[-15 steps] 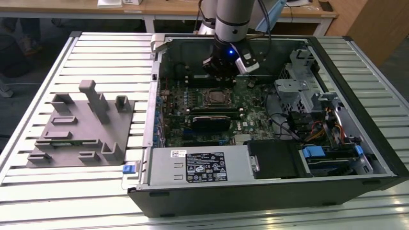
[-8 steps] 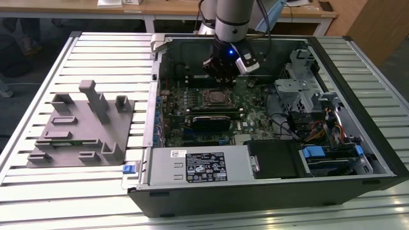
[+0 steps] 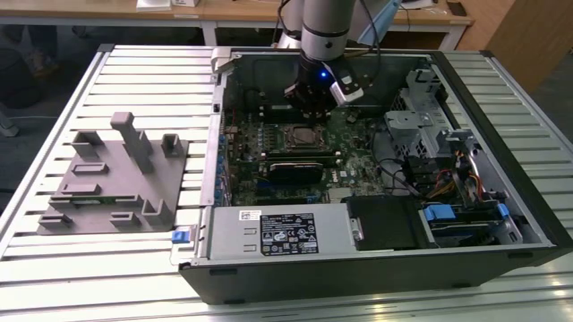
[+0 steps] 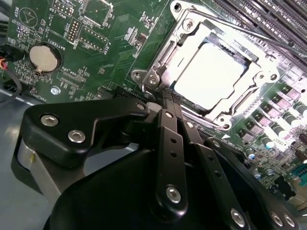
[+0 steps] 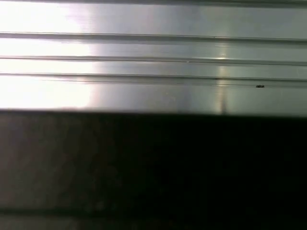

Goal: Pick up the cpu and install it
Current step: 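Install the first cpu locking lever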

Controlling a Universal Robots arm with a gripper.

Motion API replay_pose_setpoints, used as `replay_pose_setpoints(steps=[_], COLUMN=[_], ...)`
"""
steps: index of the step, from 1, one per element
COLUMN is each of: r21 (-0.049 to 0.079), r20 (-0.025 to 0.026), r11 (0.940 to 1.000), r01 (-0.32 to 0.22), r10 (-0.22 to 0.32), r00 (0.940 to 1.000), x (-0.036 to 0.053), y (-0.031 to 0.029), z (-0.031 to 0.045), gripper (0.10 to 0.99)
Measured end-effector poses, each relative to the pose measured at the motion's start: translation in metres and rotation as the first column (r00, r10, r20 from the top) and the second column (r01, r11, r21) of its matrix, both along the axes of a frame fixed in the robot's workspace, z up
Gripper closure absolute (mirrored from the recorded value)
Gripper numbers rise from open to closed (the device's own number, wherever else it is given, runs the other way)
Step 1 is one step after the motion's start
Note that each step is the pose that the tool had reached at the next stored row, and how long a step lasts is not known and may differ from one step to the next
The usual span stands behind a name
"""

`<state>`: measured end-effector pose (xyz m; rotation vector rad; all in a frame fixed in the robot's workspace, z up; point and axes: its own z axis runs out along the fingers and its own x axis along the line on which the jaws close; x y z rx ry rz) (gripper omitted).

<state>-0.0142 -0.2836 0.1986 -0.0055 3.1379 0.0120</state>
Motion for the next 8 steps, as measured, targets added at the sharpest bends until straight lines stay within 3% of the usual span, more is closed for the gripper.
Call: replay_pose_setpoints(steps=[8], r21=[0.002], r20=[-0.0001], r11=[1.0000], r01=[-0.001], r10=[0.001], r00=[1.0000], x=[0.0001], y=[0.0024], z=[-0.0017], gripper=[0.980])
